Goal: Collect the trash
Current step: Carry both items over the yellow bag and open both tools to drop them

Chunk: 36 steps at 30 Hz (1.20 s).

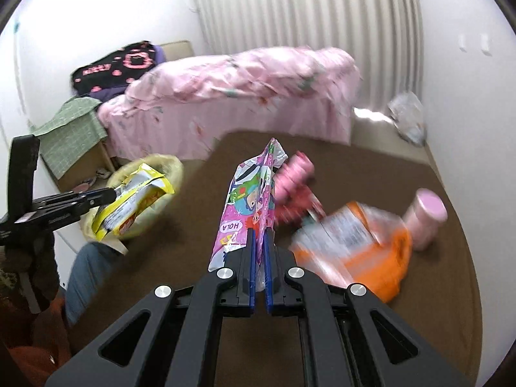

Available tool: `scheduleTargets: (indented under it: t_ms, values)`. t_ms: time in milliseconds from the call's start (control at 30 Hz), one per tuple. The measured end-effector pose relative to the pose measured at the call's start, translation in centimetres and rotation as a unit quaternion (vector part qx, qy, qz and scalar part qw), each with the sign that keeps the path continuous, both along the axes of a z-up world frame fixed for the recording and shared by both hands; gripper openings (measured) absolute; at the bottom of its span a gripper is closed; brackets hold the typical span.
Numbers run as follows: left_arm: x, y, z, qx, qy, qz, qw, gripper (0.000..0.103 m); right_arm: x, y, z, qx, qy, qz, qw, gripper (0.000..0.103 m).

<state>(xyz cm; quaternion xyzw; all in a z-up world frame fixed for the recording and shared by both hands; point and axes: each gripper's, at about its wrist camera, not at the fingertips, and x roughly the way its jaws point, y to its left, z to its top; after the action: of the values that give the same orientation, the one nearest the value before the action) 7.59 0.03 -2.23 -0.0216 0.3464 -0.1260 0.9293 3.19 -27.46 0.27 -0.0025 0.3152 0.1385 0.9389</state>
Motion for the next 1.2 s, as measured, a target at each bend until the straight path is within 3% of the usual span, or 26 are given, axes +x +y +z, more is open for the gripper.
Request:
scheduleTargets:
  t_ms: [167,367,667,967,1200]
  values:
    - [0.9,5.6,1.9,0.004,-0.04,0.122,0.9917,0.012,4.8,5.8,2.2,0.006,-0.02,0.064,0.998,0.006]
    - [2.6,9.9,1.0,-0.014,-0.03,0.191,0.9811,0.012,10.2,14.0,1.2,-0.006,0.003,0.137,0.991,0.006]
    - [3.2,12.8,-2.7,-0.042,0.009,0.235,0.9711,0.012,12.9,19.7,-1.8,-0.035,0.029,0.19,0.981,0.006]
    - [4.9,12.8,-4.9,-0.056,0.036,0.236,0.9696,0.012,15.6,21.9,-4.1,-0.044,0.058,0.207,0.976,0.006]
    - [5.8,13.1,-4.9,-0.069,0.037,0.238,0.9681,0.015,16.3,22.2,-5.5,-0.037,0.077,0.208,0.974,0.007]
